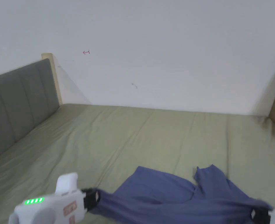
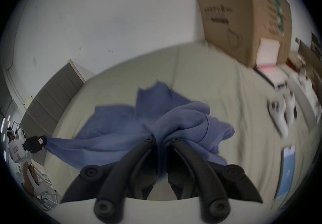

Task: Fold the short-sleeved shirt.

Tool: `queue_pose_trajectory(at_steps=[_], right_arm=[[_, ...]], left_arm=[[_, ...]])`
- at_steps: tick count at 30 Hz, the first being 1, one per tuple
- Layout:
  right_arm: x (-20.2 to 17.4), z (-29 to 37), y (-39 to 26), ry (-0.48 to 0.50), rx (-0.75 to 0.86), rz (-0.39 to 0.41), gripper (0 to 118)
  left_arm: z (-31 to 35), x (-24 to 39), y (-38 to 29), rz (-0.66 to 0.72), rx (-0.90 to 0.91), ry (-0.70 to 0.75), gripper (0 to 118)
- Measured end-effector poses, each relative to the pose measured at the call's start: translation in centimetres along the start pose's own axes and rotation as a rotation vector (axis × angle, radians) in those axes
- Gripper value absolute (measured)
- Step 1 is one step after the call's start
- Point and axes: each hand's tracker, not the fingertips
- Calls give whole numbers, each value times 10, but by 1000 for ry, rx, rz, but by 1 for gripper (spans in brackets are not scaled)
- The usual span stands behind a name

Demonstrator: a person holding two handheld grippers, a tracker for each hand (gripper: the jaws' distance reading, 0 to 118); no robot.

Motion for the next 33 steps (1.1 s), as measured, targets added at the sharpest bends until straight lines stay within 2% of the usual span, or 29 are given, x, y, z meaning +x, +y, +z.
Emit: queue_pose_trajectory(at_steps=[5,7,9,12,14,15,16,17,18,19,20,24,29,33], right_arm=[[36,50,-88,-7,-67,-190,9],[38,68,-114,-46,-93,-211,9],[39,81,-131,-23,-136,-213,9],[36,94,-148,-35,-153,-208,9],[30,99,-155,-44,-157,-200,9],[28,100,-158,-49,-150,-193,10],[27,100,-158,-56,-151,-185,15],[26,99,-158,-77,-162,-172,43],[26,97,-157,-114,-190,-152,71],[27,97,-157,-127,-214,-132,84],[29,103,-157,-113,-190,-140,84],[29,138,-146,-40,-86,-109,84],[-8,192,-116,-24,172,97,84],[-41,223,-89,11,321,182,82]], left_arm=[[53,-25,-68,21,-52,12,1],[74,-31,-88,34,-63,25,1],[89,-38,-105,60,-91,30,1],[100,-42,-122,-2,-125,64,1],[102,-48,-129,20,-135,50,1],[102,-48,-132,36,-138,37,1],[100,-50,-133,40,-147,34,2],[96,-52,-134,48,-166,30,9],[95,-54,-135,54,-170,29,23],[95,-55,-135,53,-170,48,41],[96,-55,-133,42,-172,67,54],[125,-34,-116,-97,-72,150,62],[185,21,-83,-220,207,157,64],[215,61,-66,-321,358,146,64]])
